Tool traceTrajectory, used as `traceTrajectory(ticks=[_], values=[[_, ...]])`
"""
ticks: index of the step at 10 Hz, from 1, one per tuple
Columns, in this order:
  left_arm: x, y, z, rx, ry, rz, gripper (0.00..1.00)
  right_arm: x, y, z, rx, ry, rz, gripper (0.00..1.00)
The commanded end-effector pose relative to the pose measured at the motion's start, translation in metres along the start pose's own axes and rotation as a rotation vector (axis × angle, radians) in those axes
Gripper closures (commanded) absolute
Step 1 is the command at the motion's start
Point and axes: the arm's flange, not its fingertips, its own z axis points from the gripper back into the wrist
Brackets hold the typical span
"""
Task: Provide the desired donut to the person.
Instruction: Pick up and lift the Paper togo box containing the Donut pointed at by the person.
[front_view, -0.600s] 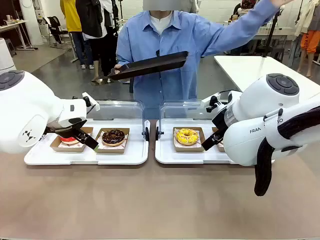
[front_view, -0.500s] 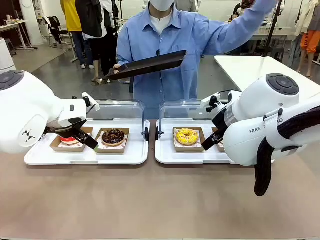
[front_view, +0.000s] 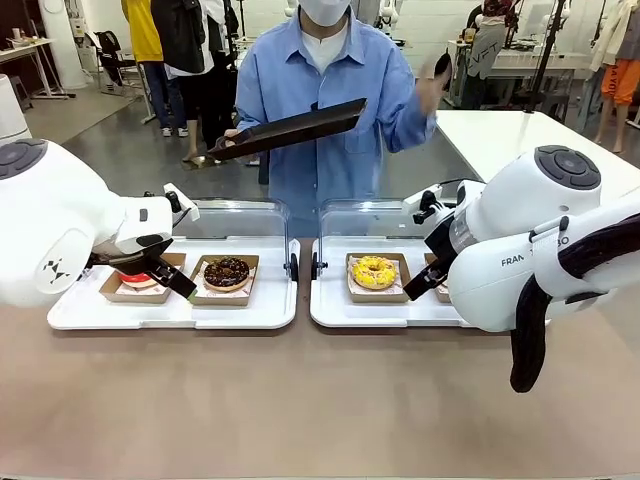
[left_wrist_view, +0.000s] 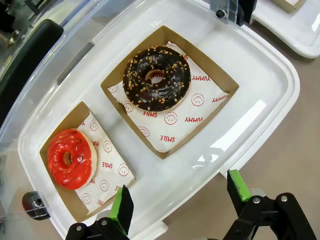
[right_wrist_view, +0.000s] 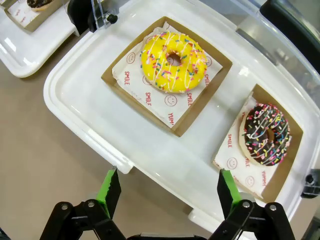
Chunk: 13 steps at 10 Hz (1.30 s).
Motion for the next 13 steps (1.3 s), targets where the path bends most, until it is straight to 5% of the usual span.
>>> traceTrajectory(ticks=[1, 12, 13], values=[[0.0, 0.0, 0.0, 0.0, 0.0, 0.0, 0.0, 0.0, 0.0, 0.0, 0.0, 0.0, 0.0, 0.0], [0.0, 0.0, 0.0, 0.0, 0.0, 0.0, 0.0, 0.0, 0.0, 0.0, 0.0, 0.0, 0.0, 0.0], [0.01, 0.006, 0.03, 0.028, 0.002, -0.035, 0.0, 0.01, 0.001, 0.028, -0.023, -0.019, 0.029, 0.0]])
